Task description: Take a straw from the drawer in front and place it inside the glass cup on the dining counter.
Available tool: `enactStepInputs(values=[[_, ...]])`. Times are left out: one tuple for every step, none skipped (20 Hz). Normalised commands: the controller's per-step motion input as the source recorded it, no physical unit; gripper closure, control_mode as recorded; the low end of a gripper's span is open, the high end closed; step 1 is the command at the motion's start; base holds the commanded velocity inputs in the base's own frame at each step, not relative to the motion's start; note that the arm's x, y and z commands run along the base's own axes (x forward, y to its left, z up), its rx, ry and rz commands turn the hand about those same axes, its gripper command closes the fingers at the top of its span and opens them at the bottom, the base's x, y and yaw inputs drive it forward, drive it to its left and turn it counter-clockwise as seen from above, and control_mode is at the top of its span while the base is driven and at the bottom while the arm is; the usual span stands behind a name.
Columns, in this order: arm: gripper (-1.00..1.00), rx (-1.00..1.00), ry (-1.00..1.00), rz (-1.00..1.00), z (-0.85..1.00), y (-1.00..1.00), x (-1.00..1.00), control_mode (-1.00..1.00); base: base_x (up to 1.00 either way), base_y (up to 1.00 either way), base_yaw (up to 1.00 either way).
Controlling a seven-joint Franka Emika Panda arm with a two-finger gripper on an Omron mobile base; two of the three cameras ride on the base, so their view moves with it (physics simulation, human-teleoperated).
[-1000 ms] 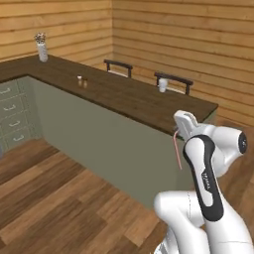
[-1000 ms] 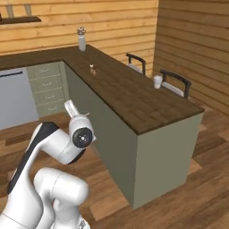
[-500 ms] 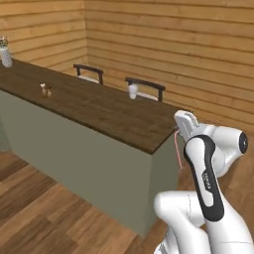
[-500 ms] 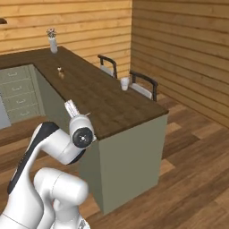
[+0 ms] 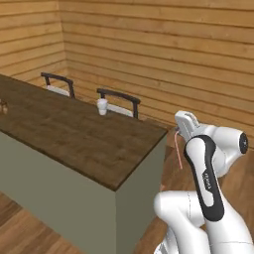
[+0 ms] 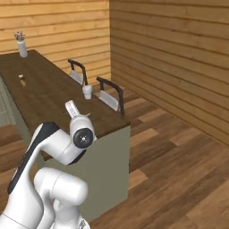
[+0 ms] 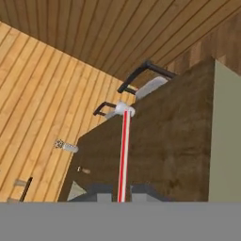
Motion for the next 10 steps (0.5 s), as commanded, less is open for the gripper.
enactStepInputs(values=[[1.0, 0.0, 0.0, 0.0, 0.0, 0.0, 0.0, 1.0, 0.66, -0.64, -0.01], [1.0, 0.0, 0.0, 0.0, 0.0, 0.0, 0.0, 1.0, 0.67, -0.64, 0.0], [1.0, 0.0, 0.0, 0.0, 0.0, 0.0, 0.0, 1.0, 0.69, -0.64, 0.0], [1.0, 0.0, 0.0, 0.0, 0.0, 0.0, 0.0, 1.0, 0.71, -0.63, 0.0], [1.0, 0.0, 0.0, 0.0, 0.0, 0.0, 0.0, 1.0, 0.72, -0.67, 0.0], [1.0, 0.0, 0.0, 0.0, 0.0, 0.0, 0.0, 1.0, 0.73, -0.75, 0.0], [1.0, 0.0, 0.0, 0.0, 0.0, 0.0, 0.0, 1.0, 0.74, -0.77, 0.0], [1.0, 0.0, 0.0, 0.0, 0.0, 0.0, 0.0, 1.0, 0.74, -0.76, 0.04], [1.0, 0.0, 0.0, 0.0, 0.0, 0.0, 0.0, 1.0, 0.76, -0.76, 0.08], [1.0, 0.0, 0.0, 0.0, 0.0, 0.0, 0.0, 1.0, 0.75, -0.77, 0.11]])
